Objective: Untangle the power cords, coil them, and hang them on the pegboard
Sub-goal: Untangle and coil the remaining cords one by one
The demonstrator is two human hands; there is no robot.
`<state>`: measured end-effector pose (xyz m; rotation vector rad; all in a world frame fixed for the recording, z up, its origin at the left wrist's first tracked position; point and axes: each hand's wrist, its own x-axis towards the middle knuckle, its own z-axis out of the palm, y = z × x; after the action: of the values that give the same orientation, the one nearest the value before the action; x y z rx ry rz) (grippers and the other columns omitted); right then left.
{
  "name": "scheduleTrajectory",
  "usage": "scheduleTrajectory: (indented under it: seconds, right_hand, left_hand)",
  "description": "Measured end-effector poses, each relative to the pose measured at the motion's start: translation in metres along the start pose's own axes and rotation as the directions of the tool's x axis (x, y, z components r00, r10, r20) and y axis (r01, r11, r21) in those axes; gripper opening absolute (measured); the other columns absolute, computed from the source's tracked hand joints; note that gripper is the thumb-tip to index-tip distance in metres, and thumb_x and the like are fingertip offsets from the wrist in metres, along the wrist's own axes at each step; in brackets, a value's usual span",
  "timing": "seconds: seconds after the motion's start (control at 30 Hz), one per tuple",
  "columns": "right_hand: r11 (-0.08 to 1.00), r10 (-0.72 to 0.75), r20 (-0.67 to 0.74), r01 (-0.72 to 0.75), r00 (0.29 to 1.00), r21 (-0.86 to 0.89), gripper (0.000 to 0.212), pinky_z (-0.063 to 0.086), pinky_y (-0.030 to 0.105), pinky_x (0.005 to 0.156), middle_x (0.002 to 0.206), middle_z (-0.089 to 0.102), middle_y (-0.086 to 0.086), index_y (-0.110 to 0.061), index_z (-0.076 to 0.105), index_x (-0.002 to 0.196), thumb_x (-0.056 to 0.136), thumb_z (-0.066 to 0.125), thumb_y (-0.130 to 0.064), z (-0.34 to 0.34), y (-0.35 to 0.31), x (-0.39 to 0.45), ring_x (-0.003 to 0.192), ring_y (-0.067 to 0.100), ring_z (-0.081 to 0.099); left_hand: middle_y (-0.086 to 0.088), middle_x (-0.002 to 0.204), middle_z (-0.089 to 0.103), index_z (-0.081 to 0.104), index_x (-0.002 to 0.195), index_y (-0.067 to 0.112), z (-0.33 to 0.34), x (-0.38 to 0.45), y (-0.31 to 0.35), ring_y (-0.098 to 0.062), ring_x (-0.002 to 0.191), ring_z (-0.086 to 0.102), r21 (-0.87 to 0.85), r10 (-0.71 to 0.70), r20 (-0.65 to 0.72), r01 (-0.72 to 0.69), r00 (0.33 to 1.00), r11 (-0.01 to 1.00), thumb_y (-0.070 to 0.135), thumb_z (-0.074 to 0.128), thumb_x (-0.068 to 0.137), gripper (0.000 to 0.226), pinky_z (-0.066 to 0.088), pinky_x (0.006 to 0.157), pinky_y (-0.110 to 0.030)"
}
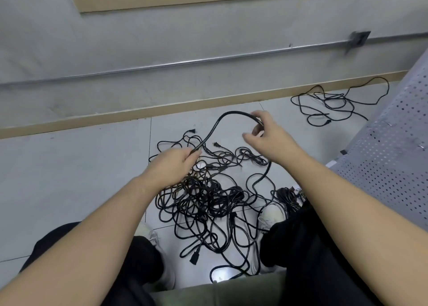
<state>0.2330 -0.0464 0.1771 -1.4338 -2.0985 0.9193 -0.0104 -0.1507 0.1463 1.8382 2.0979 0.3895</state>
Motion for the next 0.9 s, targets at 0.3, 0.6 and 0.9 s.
scheduleTrajectory:
  seconds: [0.3, 0.6, 0.9]
  right_hand:
    - [0.777, -0.302, 0.414, 0.473, 0.859, -0.415, 0.020, 0.041, 0.039, 0.101, 0.117, 0.066, -0.004, -0.031, 0.064, 0.107, 0.090, 0.062, -0.043, 0.037, -0.037, -0.017, 0.115, 0.024, 0.057]
    - [0.866, -0.370, 0.290, 0.215, 0.883, 0.451, 0.050, 0.026, 0.015, 0.047, 0.049, 0.030, -0.014, -0.023, 0.041, 0.052, 0.090, 0.064, -0.002, 0.010, -0.029, -0.030, 0.047, 0.002, 0.028]
    - [0.917, -0.084, -0.045, 0.095, 0.995, 0.388, 0.020, 0.033, 0.031, 0.056, 0.061, 0.044, -0.001, -0.023, 0.050, 0.083, 0.089, 0.068, -0.028, 0.000, -0.014, -0.006, 0.056, 0.017, 0.037]
  left_hand:
    - [0.005, 0.065, 0.054, 0.040, 0.066, 0.032, -0.012, -0.011, 0.022, -0.020, 0.067, 0.050, 0.034, 0.216, -0.080, -0.214, 0.973, 0.976, 0.030, 0.061, 0.087, 0.030, 0.040, 0.061, -0.037]
    - [-0.009, 0.074, 0.074, 0.052, 0.064, 0.022, 0.014, -0.006, -0.008, 0.001, 0.060, 0.062, -0.468, 0.174, 0.394, 0.034, 0.902, 0.883, 0.013, 0.068, 0.092, 0.034, 0.047, 0.060, -0.025]
    - [0.004, 0.071, 0.050, 0.038, 0.088, 0.023, -0.011, -0.001, 0.005, -0.019, 0.063, 0.048, -0.251, -0.008, -0.205, -0.045, 0.979, 0.967, 0.033, 0.052, 0.103, 0.023, 0.040, 0.062, -0.038]
